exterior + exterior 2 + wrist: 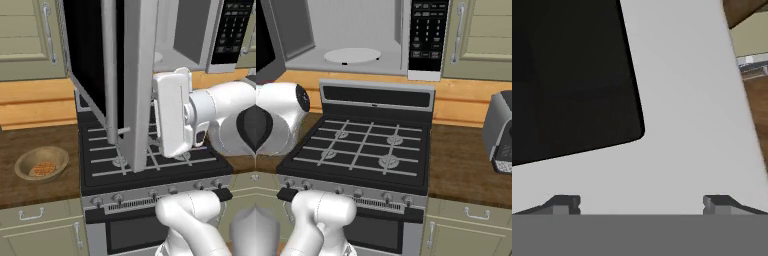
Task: Open the microwave, place the bowl with waffle inside the microwave, then close the microwave door and turn it on.
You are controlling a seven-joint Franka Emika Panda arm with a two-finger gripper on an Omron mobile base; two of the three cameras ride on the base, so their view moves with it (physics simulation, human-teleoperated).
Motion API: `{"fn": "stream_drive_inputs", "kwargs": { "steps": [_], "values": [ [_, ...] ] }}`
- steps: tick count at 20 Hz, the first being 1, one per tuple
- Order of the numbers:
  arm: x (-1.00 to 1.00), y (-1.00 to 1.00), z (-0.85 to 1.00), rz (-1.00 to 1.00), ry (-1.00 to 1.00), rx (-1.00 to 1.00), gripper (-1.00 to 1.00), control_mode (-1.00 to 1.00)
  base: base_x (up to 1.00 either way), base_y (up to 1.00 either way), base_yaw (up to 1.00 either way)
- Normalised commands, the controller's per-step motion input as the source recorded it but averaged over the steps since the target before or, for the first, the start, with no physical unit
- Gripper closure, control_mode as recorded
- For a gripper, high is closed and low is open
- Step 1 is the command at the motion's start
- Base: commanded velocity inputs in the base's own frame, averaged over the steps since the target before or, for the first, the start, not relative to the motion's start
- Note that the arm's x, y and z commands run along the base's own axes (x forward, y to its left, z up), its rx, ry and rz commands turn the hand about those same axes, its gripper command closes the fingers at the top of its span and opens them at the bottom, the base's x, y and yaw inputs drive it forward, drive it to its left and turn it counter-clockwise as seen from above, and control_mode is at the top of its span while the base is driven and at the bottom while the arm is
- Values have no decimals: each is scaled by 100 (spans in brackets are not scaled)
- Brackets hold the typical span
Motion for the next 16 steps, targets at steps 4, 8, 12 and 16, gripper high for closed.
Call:
{"fn": "stream_drive_inputs", "kwargs": {
  "steps": [4, 8, 12, 16],
  "values": [
    [-66, 90, 30, 6, -3, 0, -100, -100, 0, 0, 0],
    [-14, -25, 59, -8, -15, 3, -100, -100, 0, 0, 0],
    [3, -100, 32, -15, -6, 15, -100, -100, 0, 0, 0],
    [31, -100, 0, -12, 0, 5, -100, -100, 0, 0, 0]
  ]
}}
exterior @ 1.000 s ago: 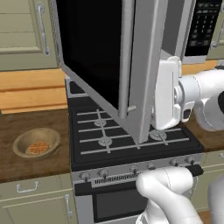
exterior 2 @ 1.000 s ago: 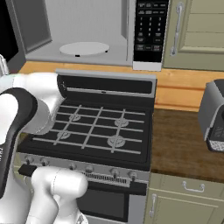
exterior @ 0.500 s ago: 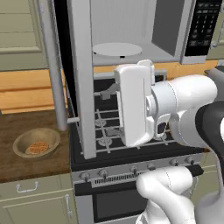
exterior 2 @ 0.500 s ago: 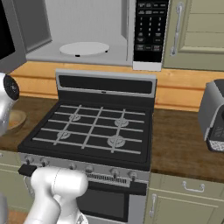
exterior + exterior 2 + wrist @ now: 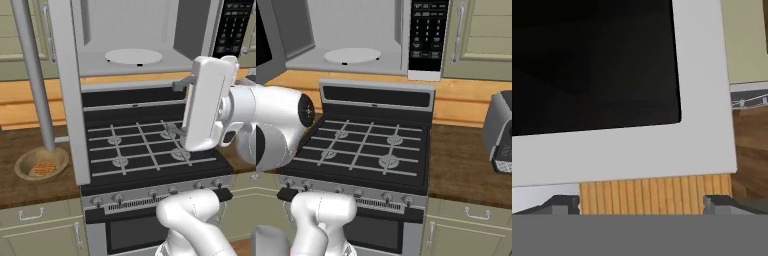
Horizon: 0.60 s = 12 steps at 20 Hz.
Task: Open the microwave, place the bowl with waffle inside the microwave, then close the microwave door and turn it on.
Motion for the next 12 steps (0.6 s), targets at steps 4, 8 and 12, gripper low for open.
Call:
{"fn": "stream_drive_inputs", "kwargs": {
  "steps": [4, 8, 12],
  "values": [
    [66, -91, -29, -4, 0, -2, -100, -100, 0, 0, 0],
    [82, -38, -41, 0, 7, -18, -100, -100, 0, 0, 0],
    [86, 1, -64, 1, 12, -42, -100, -100, 0, 0, 0]
  ]
}}
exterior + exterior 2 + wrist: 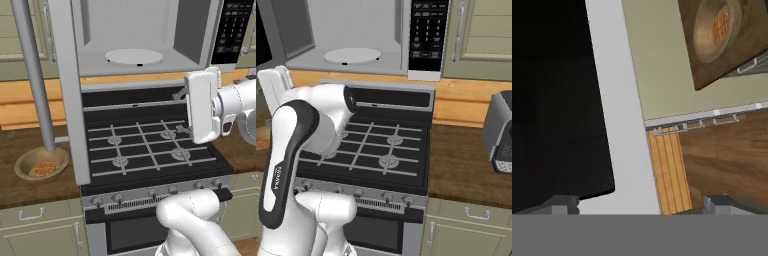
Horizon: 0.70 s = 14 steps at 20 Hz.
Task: Open the microwave, place the bowl with waffle inside the microwave, then close the microwave door and turn it on.
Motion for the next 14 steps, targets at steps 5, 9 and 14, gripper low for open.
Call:
{"fn": "stream_drive_inputs", "kwargs": {
  "steps": [5, 9, 14],
  "values": [
    [74, 16, -81, 1, 10, -44, -100, -100, 0, 0, 0],
    [20, 24, -85, 4, 9, -18, -100, -100, 0, 0, 0],
    [0, 39, -61, 14, -12, -1, -100, -100, 0, 0, 0]
  ]
}}
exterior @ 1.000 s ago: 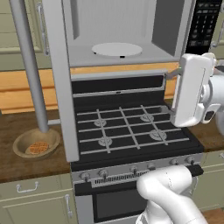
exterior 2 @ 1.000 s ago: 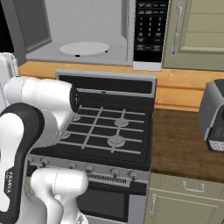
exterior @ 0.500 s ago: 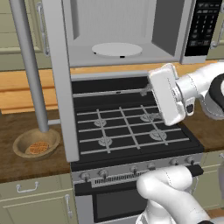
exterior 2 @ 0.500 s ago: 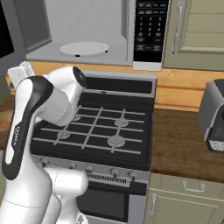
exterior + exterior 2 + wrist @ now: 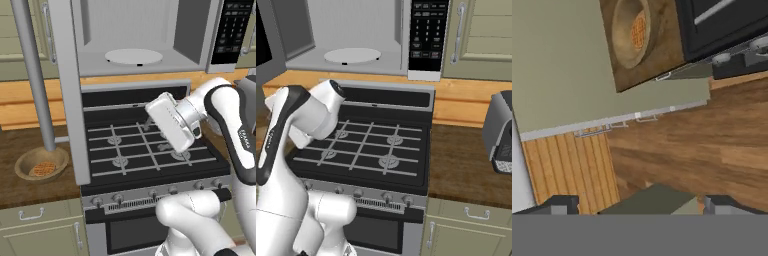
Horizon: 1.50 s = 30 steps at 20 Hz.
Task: Open the microwave, place the bowl with waffle inside the microwave, then close the microwave door and turn it on.
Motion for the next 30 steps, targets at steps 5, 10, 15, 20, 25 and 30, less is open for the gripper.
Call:
{"fn": "stream_drive_inputs", "kwargs": {
  "steps": [5, 10, 15, 20, 25, 30],
  "values": [
    [25, 42, -34, 13, -29, -5, -100, -100, 0, 0, 0],
    [56, 24, -33, 12, -17, -3, -100, -100, 0, 0, 0],
    [40, 20, -45, 13, -24, -5, -100, -100, 0, 0, 0],
    [31, 59, -29, -1, -8, -4, -100, -100, 0, 0, 0],
    [32, 63, -22, -13, 1, -2, -100, -100, 0, 0, 0],
    [42, 51, -19, -17, 8, -8, -100, -100, 0, 0, 0]
  ]
}}
